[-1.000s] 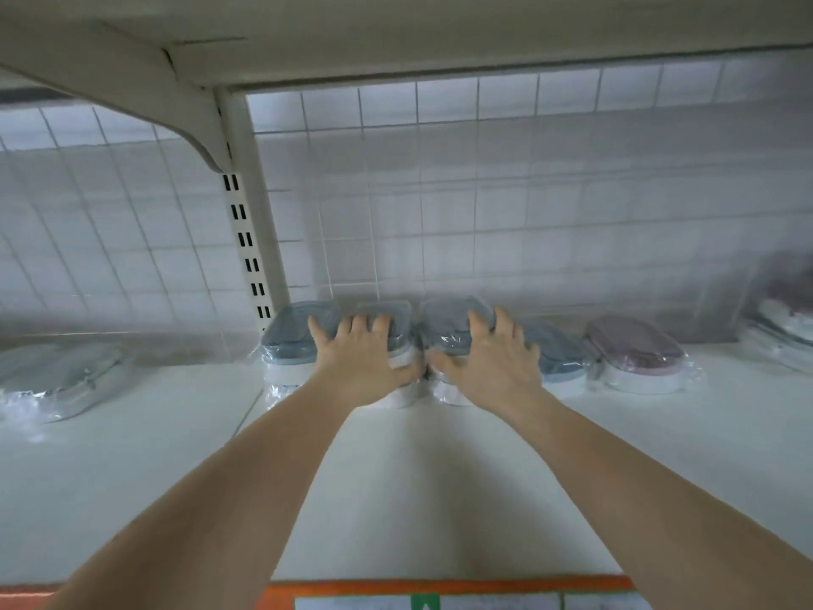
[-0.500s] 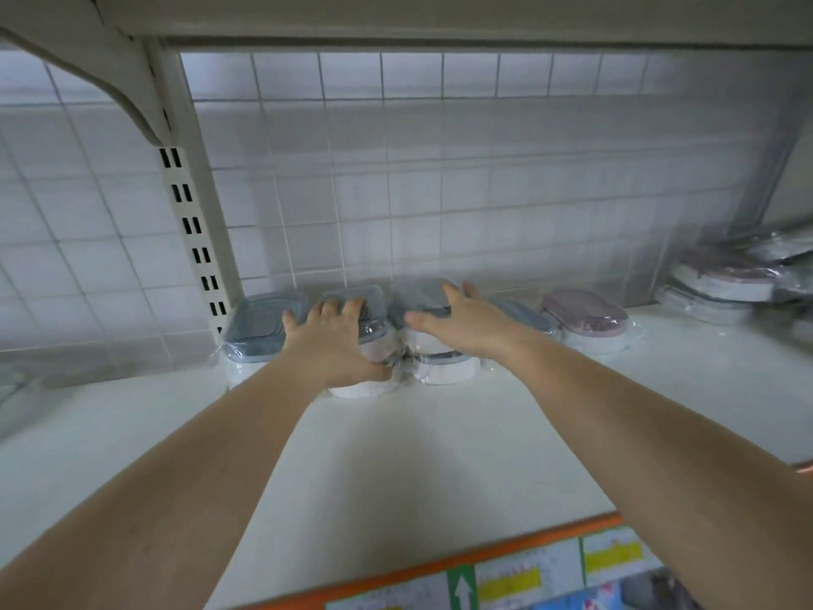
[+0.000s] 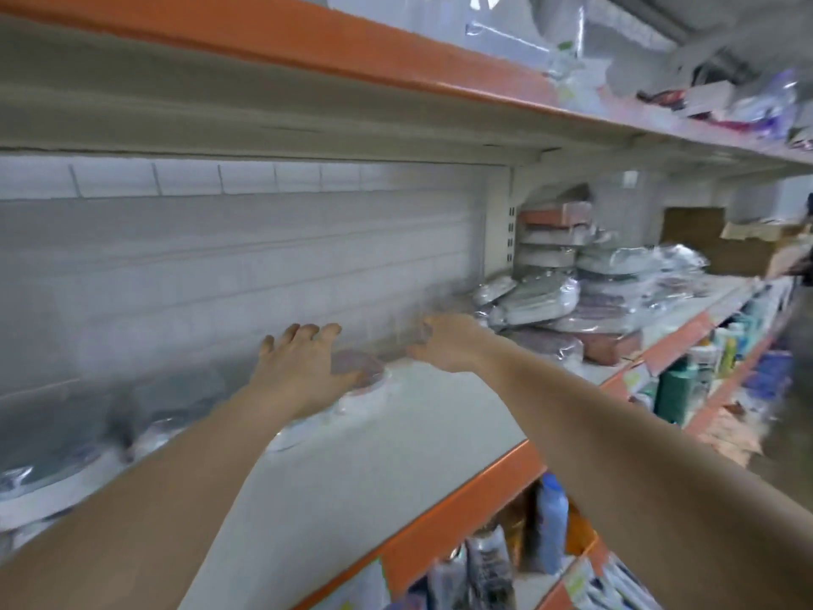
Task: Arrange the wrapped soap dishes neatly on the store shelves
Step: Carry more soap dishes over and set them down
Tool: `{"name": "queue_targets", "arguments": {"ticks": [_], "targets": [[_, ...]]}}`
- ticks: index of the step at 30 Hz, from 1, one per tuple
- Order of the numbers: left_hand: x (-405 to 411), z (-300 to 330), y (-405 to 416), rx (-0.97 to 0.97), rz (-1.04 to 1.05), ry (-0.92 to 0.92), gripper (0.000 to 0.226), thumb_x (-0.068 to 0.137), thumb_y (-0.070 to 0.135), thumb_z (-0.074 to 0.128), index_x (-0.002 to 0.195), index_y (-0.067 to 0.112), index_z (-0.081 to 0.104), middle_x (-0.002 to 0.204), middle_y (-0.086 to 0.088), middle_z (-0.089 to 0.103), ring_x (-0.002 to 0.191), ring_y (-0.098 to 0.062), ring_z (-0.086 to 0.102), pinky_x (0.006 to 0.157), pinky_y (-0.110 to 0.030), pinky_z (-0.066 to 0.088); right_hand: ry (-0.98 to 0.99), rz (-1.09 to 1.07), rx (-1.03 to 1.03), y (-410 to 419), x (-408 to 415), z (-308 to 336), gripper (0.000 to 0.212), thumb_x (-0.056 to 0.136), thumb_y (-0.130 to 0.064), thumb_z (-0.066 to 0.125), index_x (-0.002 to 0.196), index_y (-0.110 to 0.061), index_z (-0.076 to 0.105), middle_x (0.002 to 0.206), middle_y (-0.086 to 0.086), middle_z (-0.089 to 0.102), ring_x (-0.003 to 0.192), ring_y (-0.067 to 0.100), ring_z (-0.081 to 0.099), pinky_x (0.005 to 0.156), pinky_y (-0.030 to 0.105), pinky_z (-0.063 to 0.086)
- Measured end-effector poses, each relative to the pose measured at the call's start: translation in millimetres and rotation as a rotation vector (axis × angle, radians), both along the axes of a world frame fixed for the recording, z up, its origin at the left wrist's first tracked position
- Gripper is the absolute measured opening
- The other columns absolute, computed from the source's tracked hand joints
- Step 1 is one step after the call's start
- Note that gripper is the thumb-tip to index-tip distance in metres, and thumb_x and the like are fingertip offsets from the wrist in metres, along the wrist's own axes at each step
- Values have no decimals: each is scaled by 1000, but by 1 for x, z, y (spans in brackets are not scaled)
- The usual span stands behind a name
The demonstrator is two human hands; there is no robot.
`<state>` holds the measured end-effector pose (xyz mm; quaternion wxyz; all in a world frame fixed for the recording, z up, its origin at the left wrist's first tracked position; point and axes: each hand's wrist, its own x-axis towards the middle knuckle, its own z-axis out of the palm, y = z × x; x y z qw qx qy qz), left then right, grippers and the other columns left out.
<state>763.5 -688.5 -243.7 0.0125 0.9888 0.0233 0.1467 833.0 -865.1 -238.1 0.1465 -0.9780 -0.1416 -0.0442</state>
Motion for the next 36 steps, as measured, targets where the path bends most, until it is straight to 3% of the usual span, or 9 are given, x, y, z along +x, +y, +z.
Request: {"name": "queue_targets", "arguments": {"ticks": [5,11,16,23,29,33,36], "targets": [[69,-4,-112,-23,-126,10,75,86,62,44,147,25,19,152,-1,24,140,-19,20,113,-40,15,-5,-146,11,-128,45,-5,54,85,-37,57,134,-17,46,136,10,49,124,33,46,101,43,41],[165,-10,-220,-86,-142,31,68,87,61,44,142,25,27,146,-4,33,136,-25,29,109,-39,22,-183,-181,-6,-225,128,0,66,86,-39,59,144,-21,32,147,11,29,135,29,28,105,44,32],[241,3,-245,-103,-47,-30,60,89,41,50,141,20,30,142,-10,39,129,-30,38,103,-39,32,-128,33,-35,-238,193,3,89,74,-51,69,146,-26,23,149,8,22,139,27,18,107,46,28],[317,5,-253,-181,22,68,72,88,18,54,148,20,14,148,-9,29,131,-30,35,104,-41,35,-2,142,-5,-244,241,-1,87,75,-46,66,147,-23,22,137,11,32,122,30,41,94,36,43],[341,-5,-259,-297,30,58,53,96,30,47,141,10,28,138,-14,43,121,-30,47,93,-34,38,-18,141,29,-248,252,-7,83,76,-50,64,144,-25,25,133,10,35,123,29,40,100,40,39],[341,-7,-254,-354,57,40,62,92,41,53,142,15,29,138,-11,45,123,-29,46,93,-30,36,-34,159,35,-249,250,-8,84,76,-50,64,145,-25,24,134,9,35,124,29,39,99,41,39],[341,-8,-255,-438,72,20,62,89,37,60,141,17,33,137,-8,48,120,-27,49,86,-26,36,-45,159,56,-253,247,-6,84,74,-50,66,145,-26,28,134,9,36,123,28,38,100,40,41]]}}
